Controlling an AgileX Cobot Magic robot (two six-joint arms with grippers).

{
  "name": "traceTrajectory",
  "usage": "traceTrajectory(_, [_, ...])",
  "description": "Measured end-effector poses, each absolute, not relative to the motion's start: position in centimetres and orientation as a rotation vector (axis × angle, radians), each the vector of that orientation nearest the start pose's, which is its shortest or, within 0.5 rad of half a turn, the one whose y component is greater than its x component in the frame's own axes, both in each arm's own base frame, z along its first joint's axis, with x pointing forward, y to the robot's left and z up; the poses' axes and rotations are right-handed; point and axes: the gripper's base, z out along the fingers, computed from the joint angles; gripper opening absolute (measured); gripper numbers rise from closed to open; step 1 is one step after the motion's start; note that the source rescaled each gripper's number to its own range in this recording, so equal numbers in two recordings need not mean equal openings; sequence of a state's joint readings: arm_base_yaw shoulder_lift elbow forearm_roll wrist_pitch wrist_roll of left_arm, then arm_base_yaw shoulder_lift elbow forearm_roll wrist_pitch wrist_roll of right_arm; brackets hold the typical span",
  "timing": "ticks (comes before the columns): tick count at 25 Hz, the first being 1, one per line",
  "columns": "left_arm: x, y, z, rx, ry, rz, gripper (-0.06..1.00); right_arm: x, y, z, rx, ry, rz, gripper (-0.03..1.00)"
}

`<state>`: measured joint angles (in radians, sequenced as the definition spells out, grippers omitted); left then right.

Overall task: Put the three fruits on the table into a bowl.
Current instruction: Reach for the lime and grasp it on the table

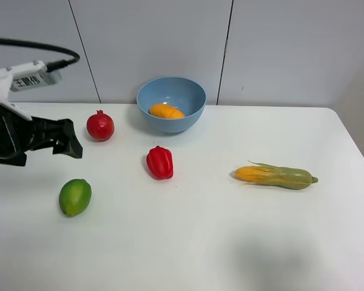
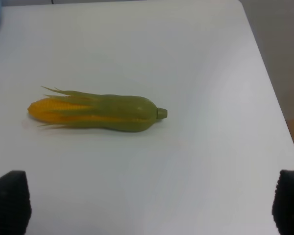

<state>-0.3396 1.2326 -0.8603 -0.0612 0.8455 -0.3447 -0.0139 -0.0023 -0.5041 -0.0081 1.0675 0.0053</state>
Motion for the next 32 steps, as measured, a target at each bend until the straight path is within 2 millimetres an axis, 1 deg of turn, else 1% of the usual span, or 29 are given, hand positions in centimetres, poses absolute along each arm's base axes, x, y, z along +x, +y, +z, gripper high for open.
traceTrajectory(3, [20.4, -8.5, 24.9, -0.001, 2.760, -0.271, 1.00, -0.6, -0.1, 27.8, 0.020, 2.045, -0.015, 1.00])
traceTrajectory(6, [20.3, -8.6, 23.4, 0.006, 2.733, -0.276, 1.00, -0.6, -0.1, 27.8, 0.020, 2.045, -0.015, 1.00])
traceTrajectory(11, [21.4, -8.6, 21.3, 0.042, 2.757, -0.207, 1.00, -0.6, 0.0, 27.8, 0.020, 2.045, -0.005, 1.00])
traceTrajectory(19, [23.4, -7.9, 17.7, 0.060, 2.842, -0.133, 1.00, -0.6, 0.0, 27.8, 0.020, 2.045, -0.005, 1.00])
traceTrajectory(26, [24.4, -8.1, 15.1, 0.106, 2.882, -0.113, 1.00, -0.6, 0.0, 27.8, 0.020, 2.045, -0.005, 1.00])
traceTrajectory(32, [25.3, -8.3, 13.4, 0.123, 2.871, -0.113, 1.00, -0.6, 0.0, 27.8, 0.020, 2.045, -0.005, 1.00])
